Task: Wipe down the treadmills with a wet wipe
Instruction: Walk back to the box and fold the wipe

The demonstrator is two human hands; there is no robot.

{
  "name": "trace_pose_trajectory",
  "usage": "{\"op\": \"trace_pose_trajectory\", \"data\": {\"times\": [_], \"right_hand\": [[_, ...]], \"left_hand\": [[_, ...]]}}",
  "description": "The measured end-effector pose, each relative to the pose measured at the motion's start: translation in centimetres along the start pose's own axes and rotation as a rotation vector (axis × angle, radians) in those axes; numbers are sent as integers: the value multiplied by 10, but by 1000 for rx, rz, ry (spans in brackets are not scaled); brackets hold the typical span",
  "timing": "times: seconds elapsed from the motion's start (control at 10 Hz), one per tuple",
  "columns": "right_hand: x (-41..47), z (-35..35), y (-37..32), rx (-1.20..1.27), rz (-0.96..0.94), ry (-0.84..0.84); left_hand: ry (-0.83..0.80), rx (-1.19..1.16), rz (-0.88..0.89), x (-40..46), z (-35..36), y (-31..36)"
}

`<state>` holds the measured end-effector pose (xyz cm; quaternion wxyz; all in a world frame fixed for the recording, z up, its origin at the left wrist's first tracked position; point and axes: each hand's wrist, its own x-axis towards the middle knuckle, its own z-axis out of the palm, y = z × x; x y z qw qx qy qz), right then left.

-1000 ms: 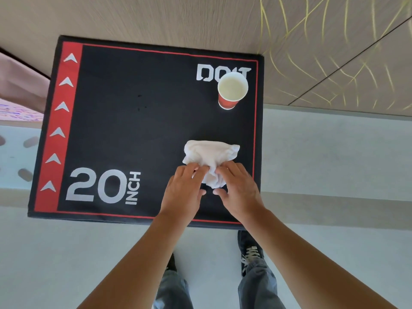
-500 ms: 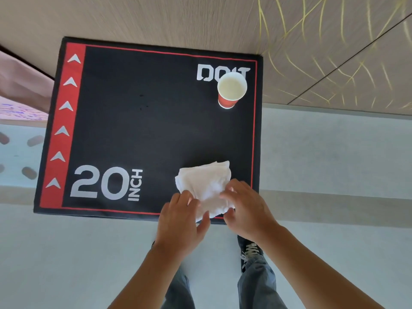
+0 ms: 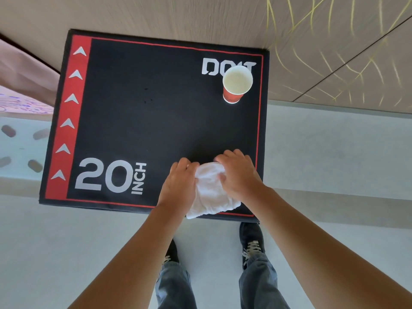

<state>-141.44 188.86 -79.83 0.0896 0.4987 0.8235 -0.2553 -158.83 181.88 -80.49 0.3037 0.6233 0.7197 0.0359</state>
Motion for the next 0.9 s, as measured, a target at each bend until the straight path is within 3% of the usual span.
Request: {"op": "trace_pose_trajectory", "data": {"times": [0.2, 0.4, 0.5, 0.6, 0.7, 0.9], "right_hand": [[4, -27, 31, 0, 165, 164], [42, -45, 32, 39, 190, 311], [30, -26, 10, 83, 84, 284], [2, 7, 1, 126, 12, 147], [-12, 19, 14, 50, -19, 162], [-21, 14, 23, -31, -72, 138]], "left_hand": [[70, -20, 59, 43, -23, 13], [195, 122, 107, 74, -33, 21], [139, 169, 232, 51, -18, 14], [44, 205, 251, 28, -1, -7], [10, 329, 232, 17, 4, -21], [-51, 351, 146, 10, 0, -12]]}}
